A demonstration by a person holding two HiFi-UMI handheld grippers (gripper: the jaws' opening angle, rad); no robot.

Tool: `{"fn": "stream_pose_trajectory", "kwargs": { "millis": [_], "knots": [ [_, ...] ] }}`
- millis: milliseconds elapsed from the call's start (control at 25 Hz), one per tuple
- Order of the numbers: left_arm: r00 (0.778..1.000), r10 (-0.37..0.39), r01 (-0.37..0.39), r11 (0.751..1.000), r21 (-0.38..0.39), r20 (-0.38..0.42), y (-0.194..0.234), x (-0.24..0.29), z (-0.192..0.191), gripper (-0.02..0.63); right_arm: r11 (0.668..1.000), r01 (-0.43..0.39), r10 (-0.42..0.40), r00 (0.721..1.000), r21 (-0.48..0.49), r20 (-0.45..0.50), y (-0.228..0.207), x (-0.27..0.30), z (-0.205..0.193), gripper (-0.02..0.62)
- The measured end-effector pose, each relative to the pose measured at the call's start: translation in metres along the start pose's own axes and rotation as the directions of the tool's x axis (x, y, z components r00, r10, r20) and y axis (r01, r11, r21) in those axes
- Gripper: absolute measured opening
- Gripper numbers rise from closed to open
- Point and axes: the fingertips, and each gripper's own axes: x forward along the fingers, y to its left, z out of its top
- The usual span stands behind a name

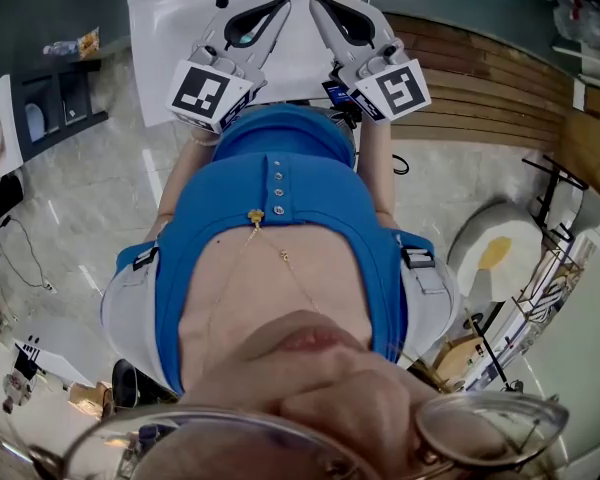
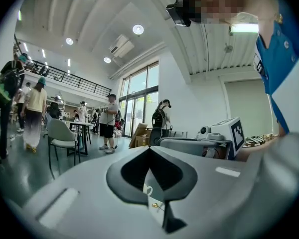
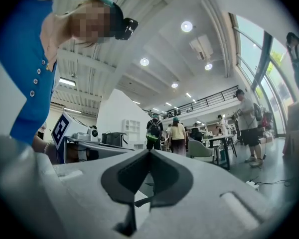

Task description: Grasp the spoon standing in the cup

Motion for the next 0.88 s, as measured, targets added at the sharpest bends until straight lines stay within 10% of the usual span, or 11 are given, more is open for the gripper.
{"fn": "stream_pose_trajectory", "kwargs": {
  "millis": [880],
  "knots": [
    [0.999,-0.006,0.005,1.000,-0.005,-0.037,-0.0028,0.0018,-0.0029,0.000,1.000,-0.019,0.020,0.999,0.010,-0.035,0.0044,-0.0018,-0.0030,0.002]
  ]
}}
